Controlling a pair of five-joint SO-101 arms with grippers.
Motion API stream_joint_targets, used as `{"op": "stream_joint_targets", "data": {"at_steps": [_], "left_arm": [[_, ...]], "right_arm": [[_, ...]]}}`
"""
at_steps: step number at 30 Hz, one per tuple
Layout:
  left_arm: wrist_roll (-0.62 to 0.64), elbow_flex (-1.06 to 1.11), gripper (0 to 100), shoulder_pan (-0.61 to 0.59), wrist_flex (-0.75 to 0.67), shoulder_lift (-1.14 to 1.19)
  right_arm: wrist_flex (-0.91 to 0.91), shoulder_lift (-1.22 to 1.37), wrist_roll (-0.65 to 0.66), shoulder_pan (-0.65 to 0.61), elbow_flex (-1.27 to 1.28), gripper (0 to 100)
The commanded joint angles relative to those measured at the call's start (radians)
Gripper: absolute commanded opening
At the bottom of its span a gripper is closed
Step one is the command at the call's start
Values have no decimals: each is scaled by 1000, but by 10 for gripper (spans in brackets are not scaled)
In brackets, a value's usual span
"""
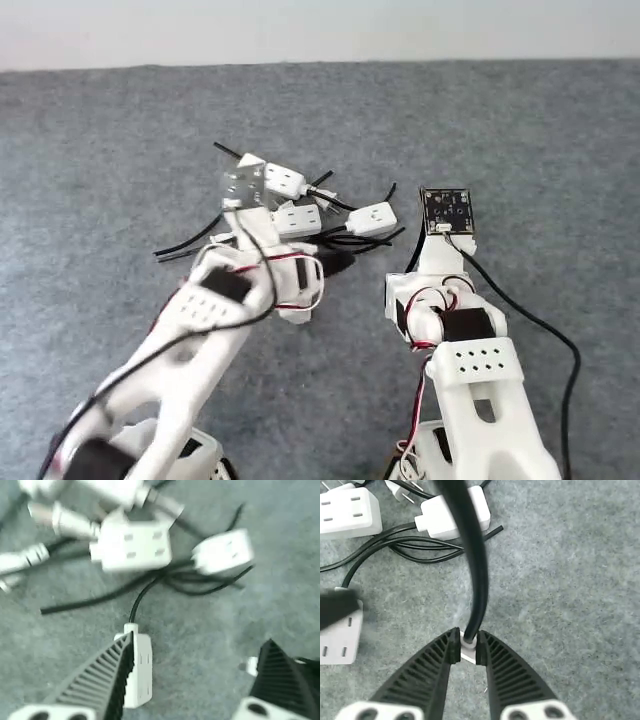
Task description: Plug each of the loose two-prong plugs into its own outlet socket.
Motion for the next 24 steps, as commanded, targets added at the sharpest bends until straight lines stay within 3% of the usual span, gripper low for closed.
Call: {"op": "stream_joint_targets", "data": {"at_steps": [1, 5, 9, 18, 24], "left_arm": [[-81, 102, 341, 18, -9, -247], [-143, 236, 197, 140, -40, -370], [-160, 232, 16, 195, -49, -281], [-166, 5, 12, 104, -115, 161], [-166, -18, 12, 41, -127, 239]], "right_arm": [[-10, -5, -5, 13, -58, 8], [-10, -5, -5, 13, -58, 8], [-10, -5, -5, 12, -58, 8], [-8, -5, -5, 10, -57, 8], [-8, -5, -3, 7, -57, 8]]}}
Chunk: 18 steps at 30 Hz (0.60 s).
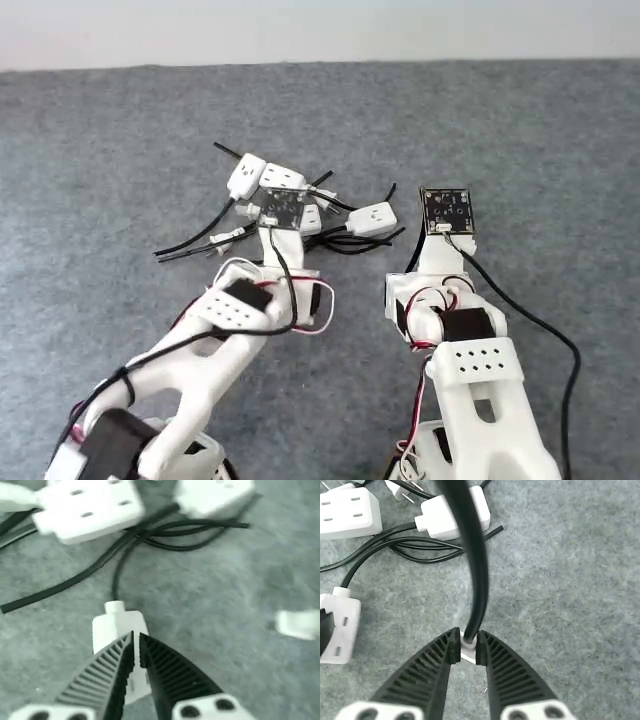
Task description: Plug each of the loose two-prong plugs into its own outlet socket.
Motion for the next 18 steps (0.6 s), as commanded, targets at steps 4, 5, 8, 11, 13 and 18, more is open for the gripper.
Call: {"op": "stream_joint_targets", "data": {"at_steps": [4, 5, 8, 11, 13, 18], "left_arm": [[-12, -27, 12, -72, -20, 15], [-14, -27, 12, -81, -18, 15], [-49, -27, 12, -94, -18, 8], [-55, -24, 12, -87, -17, 8], [-55, -12, 12, -81, -18, 8], [-61, -8, 12, -81, -15, -2]], "right_arm": [[7, -7, -3, 4, -57, 8], [7, -7, -3, 4, -58, 8], [7, -7, -3, 4, -58, 8], [7, -7, -3, 4, -58, 8], [7, -7, -3, 4, -58, 8], [7, -7, -3, 4, -58, 8]]}}
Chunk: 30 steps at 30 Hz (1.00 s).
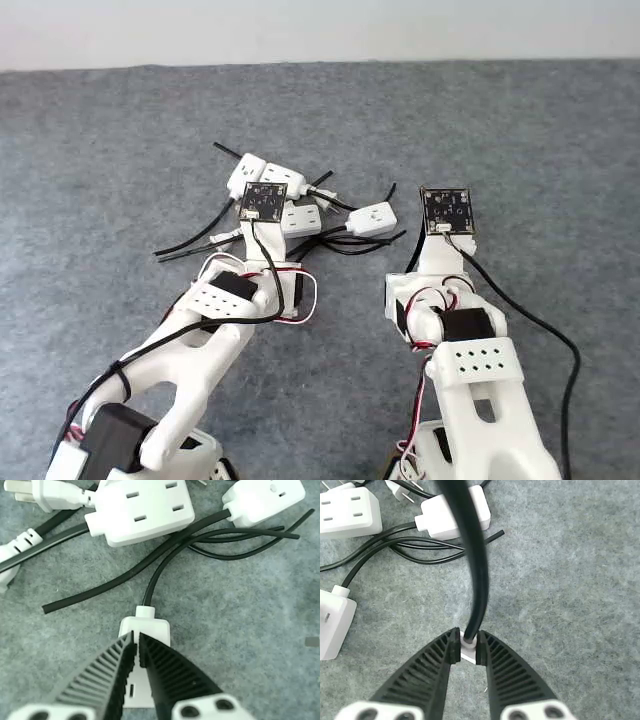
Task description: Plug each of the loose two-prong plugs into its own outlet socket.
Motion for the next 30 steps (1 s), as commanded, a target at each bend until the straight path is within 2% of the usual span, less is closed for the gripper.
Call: {"op": "stream_joint_targets", "data": {"at_steps": [1, 5, 7, 12, 14, 20, 25, 30], "left_arm": [[-23, -7, 12, -8, -8, -32], [-161, 5, 24, -41, 107, -199], [-172, 53, 64, -26, 140, -290], [-152, 182, 290, 20, 147, -422], [-152, 196, 341, 43, 166, -425], [-160, 186, 289, 92, 190, -423], [-161, 185, 287, 37, 149, -410], [-213, 125, 287, 18, 127, -242]], "right_arm": [[7, -7, -3, 4, -58, 8], [7, -7, -3, 4, -58, 8], [5, -5, -3, 4, -58, 8], [2, 2, -3, 4, -58, 8], [2, 2, -3, 4, -58, 8], [2, 2, -3, 4, -58, 8], [2, 2, -3, 4, -58, 8], [2, 2, -3, 4, -58, 8]]}}
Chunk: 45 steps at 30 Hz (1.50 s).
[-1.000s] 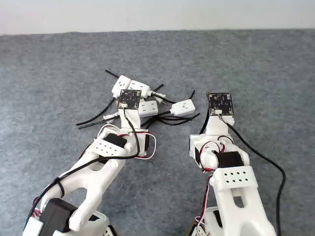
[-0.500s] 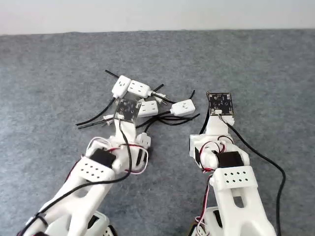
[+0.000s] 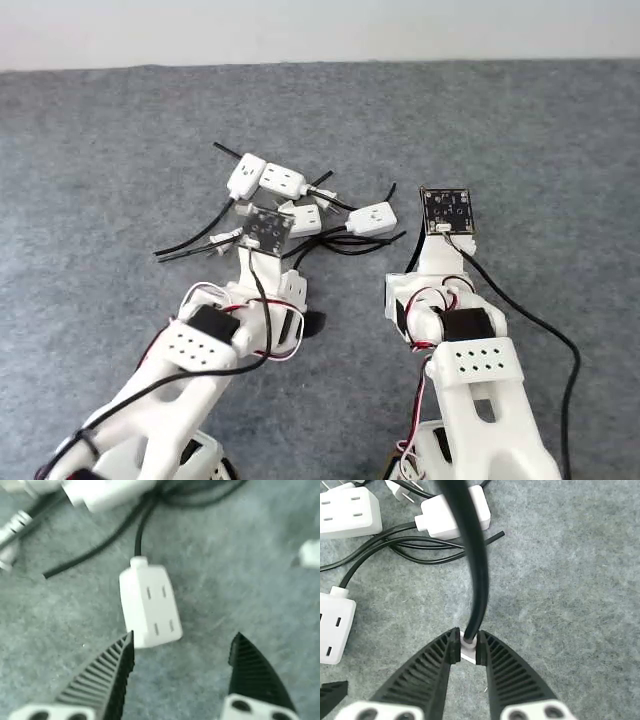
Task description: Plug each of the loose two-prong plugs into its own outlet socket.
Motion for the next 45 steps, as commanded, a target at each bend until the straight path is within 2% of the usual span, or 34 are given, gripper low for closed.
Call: {"op": "stream_joint_targets", "data": {"at_steps": [1, 6, 12, 14, 17, 19, 26, 28, 31, 35, 39, 42, 45], "left_arm": [[-25, -94, 287, -12, -31, 127], [-21, -213, 283, -14, -6, 307], [-23, -216, 260, -14, 6, 295], [-26, -208, 183, -5, 3, 284], [-28, -208, 4, 12, 2, 290], [-26, -208, 30, 21, 0, 296], [-17, -209, 13, 43, -2, 298], [32, -208, 13, 98, -2, 298], [199, -216, 13, 190, -5, 299], [377, -228, 14, 216, -86, 327], [396, -320, 14, 172, -87, 479], [397, -449, 15, 176, 17, 595], [450, -529, 15, 176, 69, 671]], "right_arm": [[2, 2, -3, 4, -58, 8], [4, 2, -3, 4, -58, 8], [5, -2, -3, 4, -58, 8], [4, -2, -3, 4, -58, 8], [4, -2, -3, 4, -58, 8], [2, -2, -3, 4, -58, 8], [2, -5, -3, 5, -58, 8], [2, -5, -3, 8, -58, 8], [2, -7, -3, 8, -58, 8], [2, -7, -3, 10, -58, 8], [2, -7, -3, 10, -58, 8], [2, -7, -3, 10, -58, 8], [2, -7, -3, 10, -58, 8]]}}
